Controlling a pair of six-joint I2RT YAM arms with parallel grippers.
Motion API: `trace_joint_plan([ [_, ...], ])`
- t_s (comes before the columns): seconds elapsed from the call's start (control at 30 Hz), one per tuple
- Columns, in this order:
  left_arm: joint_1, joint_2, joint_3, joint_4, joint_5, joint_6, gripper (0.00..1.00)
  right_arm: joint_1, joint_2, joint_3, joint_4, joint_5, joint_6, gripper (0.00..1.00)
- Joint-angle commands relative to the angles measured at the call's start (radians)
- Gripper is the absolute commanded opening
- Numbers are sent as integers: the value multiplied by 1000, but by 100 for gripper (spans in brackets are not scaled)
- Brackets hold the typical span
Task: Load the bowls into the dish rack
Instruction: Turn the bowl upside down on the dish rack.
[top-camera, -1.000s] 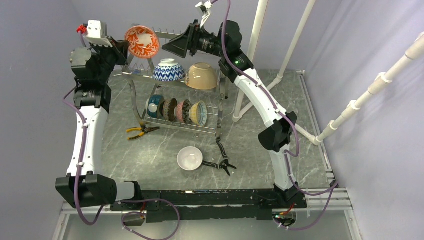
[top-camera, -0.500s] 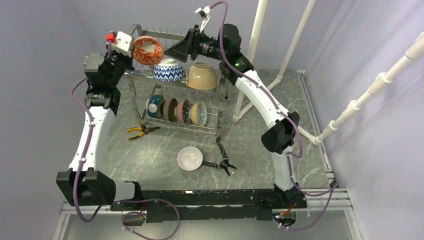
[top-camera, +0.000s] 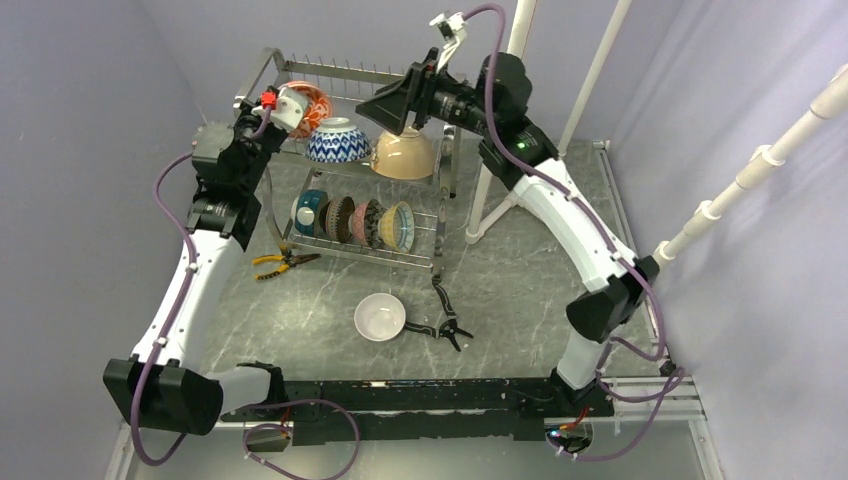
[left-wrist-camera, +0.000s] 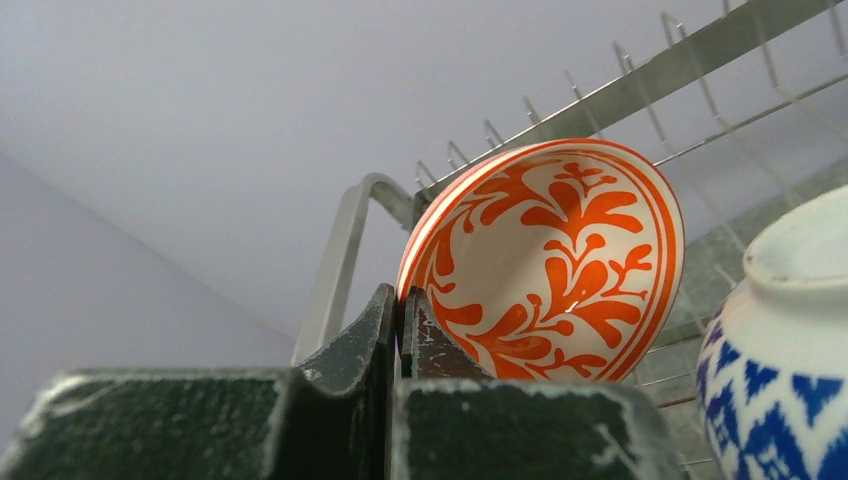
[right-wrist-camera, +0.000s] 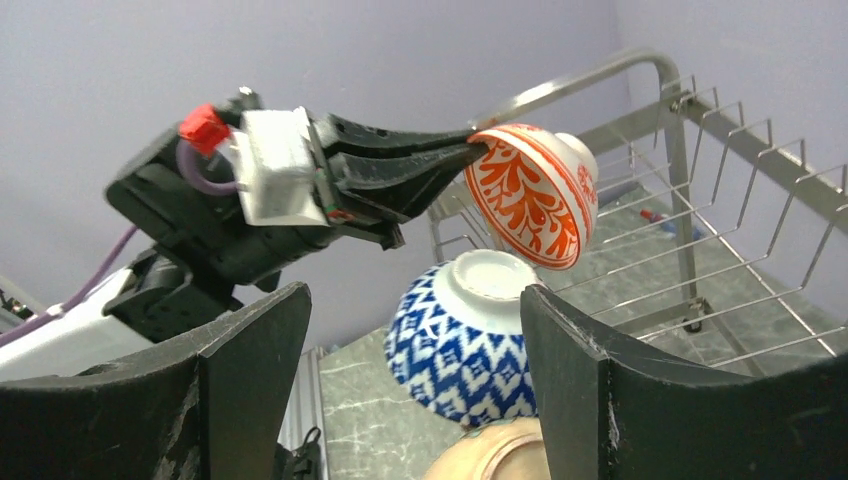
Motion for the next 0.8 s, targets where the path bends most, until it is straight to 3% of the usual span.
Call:
trace_joint_plan([
  [0.0, 2, -61, -18, 99, -62, 115, 3, -3, -95, -38, 8, 34, -47, 81],
  [0.47, 2, -95, -98, 183, -39, 335, 3, -2, -261, -253, 70, 64, -23, 81],
  [0.77, 2, -180, -174, 174, -8, 357, 2, -2, -325, -337, 61, 69, -28, 81],
])
